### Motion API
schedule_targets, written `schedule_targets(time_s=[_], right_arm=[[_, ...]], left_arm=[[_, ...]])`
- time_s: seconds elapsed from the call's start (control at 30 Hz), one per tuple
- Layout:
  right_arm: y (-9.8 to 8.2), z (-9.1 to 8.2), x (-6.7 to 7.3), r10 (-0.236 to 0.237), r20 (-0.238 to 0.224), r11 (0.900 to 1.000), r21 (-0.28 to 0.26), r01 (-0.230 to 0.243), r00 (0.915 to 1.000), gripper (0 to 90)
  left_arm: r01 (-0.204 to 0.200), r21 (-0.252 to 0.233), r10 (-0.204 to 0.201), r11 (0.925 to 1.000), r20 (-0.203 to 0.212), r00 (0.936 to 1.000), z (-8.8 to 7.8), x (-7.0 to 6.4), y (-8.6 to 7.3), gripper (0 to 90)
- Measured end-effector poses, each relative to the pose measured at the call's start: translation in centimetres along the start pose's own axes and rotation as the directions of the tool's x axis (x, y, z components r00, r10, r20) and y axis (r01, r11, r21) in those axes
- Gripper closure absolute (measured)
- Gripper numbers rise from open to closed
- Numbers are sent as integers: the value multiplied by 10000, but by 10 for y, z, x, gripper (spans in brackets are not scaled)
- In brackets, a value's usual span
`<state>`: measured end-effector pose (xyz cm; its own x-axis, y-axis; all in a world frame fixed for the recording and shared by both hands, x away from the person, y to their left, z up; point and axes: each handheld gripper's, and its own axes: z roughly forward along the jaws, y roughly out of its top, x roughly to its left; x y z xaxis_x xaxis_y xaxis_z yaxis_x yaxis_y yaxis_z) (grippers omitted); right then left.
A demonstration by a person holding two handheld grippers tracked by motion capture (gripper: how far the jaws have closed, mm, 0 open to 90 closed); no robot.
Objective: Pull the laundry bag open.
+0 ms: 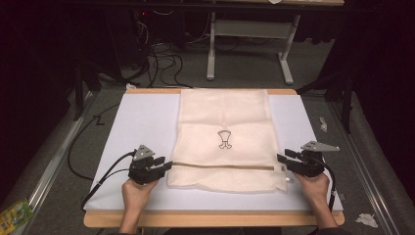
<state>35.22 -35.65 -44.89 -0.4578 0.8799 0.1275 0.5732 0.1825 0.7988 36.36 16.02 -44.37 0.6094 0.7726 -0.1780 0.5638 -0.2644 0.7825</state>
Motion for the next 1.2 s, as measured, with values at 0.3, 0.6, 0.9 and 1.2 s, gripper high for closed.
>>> schedule_targets(time_s=[0.3,0.6,0.9,1.2], right_arm=[[1,-12,-4,25,277,9988,-495,-12,9996,468],[-1,-24,-11,247,486,9955,-922,-201,9985,464],[-5,-37,-21,522,762,9911,-1260,-423,9957,466],[-10,-46,-30,772,1105,9864,-1530,-598,9909,459]], left_arm=[[-109,-980,70,9951,-399,9992,-16,2,2,492],[-131,-1377,22,9904,-792,9969,-30,5,1,445],[235,-1619,-417,9865,-1097,9931,-44,16,-5,420],[492,-1725,-723,9838,-1305,9888,-47,25,-8,407]])
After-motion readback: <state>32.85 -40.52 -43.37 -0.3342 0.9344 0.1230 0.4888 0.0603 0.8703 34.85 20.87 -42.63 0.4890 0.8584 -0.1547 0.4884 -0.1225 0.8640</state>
